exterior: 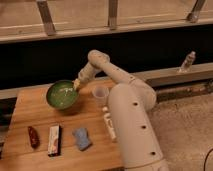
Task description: Pick up the ceramic bowl
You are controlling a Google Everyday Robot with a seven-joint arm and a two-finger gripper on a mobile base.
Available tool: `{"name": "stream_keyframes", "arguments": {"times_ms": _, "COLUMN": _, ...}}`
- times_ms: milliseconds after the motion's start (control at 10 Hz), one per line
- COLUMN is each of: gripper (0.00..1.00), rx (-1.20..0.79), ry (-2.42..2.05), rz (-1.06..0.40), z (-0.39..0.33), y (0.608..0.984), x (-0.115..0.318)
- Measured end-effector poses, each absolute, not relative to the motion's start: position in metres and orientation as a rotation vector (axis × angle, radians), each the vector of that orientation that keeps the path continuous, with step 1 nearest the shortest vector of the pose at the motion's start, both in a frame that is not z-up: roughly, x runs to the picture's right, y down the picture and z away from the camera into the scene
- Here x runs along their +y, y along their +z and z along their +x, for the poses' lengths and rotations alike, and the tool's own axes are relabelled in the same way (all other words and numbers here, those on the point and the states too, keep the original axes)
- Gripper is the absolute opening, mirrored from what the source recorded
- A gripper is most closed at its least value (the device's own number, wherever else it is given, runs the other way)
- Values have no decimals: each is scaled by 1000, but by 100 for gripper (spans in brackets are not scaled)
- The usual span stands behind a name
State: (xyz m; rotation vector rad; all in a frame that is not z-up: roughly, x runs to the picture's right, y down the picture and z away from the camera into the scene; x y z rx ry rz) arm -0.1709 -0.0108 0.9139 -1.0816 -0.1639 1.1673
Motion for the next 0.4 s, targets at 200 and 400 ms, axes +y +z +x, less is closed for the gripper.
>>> {"name": "stream_keyframes", "arguments": {"times_ms": 200, "gripper": 0, "rx": -173, "ry": 1212, "rz": -1017, "z": -146, "y": 902, "x": -24}}
{"name": "stream_keyframes", "arguments": {"times_ms": 400, "gripper": 0, "rx": -198, "ry": 1281, "rz": -942, "z": -116, "y": 885, "x": -38}}
